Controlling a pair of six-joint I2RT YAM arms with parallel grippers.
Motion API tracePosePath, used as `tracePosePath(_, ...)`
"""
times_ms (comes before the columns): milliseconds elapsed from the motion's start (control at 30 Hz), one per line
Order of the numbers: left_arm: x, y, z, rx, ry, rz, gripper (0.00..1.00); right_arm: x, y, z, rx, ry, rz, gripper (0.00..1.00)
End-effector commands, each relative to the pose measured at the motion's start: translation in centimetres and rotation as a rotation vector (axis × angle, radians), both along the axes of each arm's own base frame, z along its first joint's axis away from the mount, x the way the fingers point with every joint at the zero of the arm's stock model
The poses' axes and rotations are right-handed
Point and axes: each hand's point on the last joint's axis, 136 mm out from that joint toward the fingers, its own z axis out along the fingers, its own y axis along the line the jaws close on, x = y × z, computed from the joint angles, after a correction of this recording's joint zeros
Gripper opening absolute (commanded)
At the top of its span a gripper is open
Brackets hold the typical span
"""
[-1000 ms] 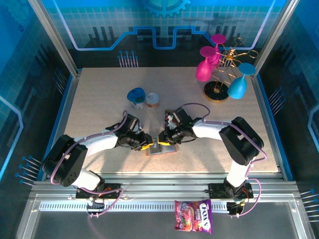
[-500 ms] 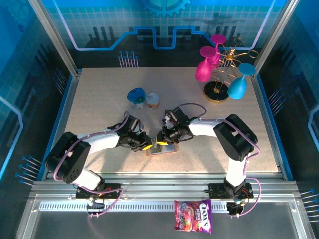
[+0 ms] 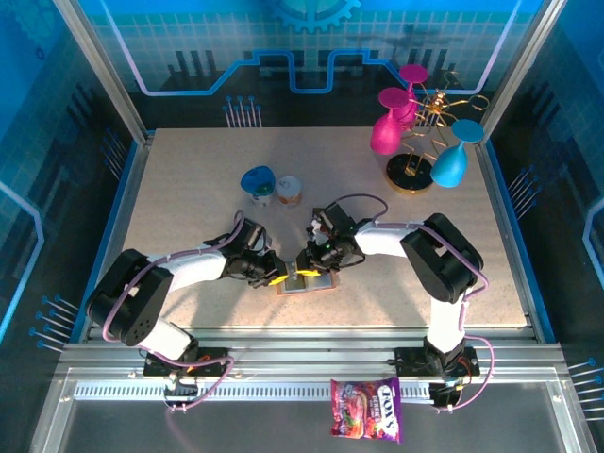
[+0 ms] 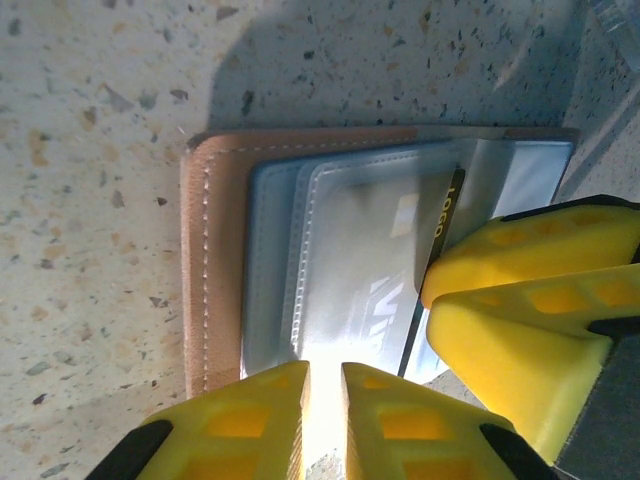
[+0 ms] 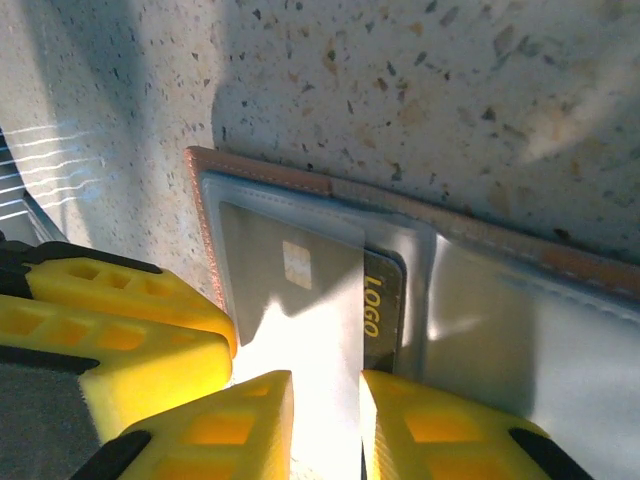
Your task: Take the credit cards out of the card holder
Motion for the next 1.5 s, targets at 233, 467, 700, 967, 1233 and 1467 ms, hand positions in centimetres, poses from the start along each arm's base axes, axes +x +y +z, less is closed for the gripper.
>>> tracePosePath(233,0.6,0.0,0.1,0.008,-0.009,-0.006,0.17,-0.5,-1.2,-0.3,-0.089,-0.017,0.002,0.27)
tracePosePath(467,0.5,-0.1,-0.9,0.018,0.014,-0.016,0.17,-0.2,-1.5,0.1,-0.097,-0.036,-0.011,0.28)
tracePosePath(700,0.1,0.2,-1.7,0.028,0.032,-0.013,0.17,0.0,-1.8,0.2,-0.107,-0.044,-0.01,0.28)
tracePosePath(967,0.4,0.2,-1.0,0.033,0.017,-0.013,0.16,0.3,-2.1,0.9,-0.102,-0.062,-0.017,0.28)
tracePosePath(1233,0.9,0.2,0.5,0.03,-0.009,-0.012,0.17,0.3,-1.9,1.5,-0.079,-0.072,-0.019,0.28)
tracePosePath(1467,1.6,-0.5,3.3,-0.013,-0.057,-0.013,0.18,0.6,-2.0,2.8,-0.031,-0.086,-0.044,0.28)
